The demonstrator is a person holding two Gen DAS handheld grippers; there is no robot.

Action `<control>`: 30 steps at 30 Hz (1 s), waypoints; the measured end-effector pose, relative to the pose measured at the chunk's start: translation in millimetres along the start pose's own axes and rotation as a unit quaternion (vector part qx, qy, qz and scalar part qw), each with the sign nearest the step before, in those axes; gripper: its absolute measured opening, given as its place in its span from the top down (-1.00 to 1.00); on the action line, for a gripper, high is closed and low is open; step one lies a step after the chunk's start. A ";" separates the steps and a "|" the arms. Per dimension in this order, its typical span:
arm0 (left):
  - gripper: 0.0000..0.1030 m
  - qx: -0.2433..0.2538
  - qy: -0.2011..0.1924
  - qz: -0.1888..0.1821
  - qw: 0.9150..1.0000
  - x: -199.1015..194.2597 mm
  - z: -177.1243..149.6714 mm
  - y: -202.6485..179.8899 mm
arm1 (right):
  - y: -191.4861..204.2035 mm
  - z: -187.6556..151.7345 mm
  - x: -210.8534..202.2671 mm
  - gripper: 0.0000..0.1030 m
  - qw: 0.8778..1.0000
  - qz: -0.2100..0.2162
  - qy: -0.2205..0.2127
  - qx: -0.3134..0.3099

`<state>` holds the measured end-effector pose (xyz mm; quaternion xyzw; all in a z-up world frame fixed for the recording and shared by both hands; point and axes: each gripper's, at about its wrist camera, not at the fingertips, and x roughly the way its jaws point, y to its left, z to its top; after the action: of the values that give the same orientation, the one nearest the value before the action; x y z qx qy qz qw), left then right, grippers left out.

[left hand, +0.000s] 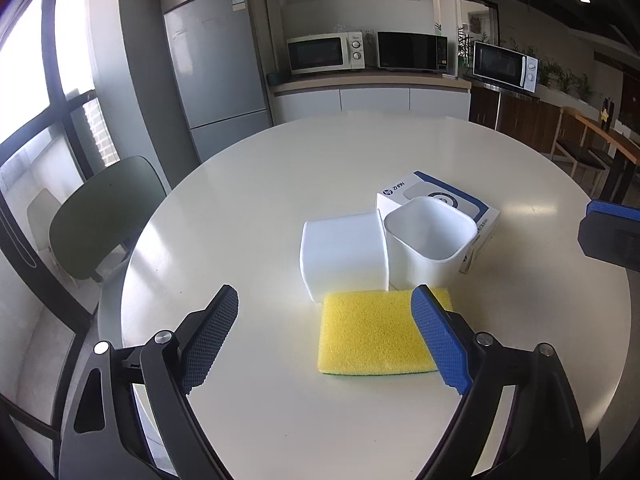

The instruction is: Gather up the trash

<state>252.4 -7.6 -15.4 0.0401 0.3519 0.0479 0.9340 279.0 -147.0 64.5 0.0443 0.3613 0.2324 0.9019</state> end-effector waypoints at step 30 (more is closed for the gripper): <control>-0.33 -0.026 0.032 -0.015 0.999 48.1 25.0 40.6 | 26.8 31.9 110.2 0.25 0.992 -0.013 0.112 -0.053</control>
<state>302.4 37.4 -23.7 0.0090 0.3804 0.0443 0.9237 359.6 -70.7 25.1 -0.0348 0.4476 0.2426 0.8600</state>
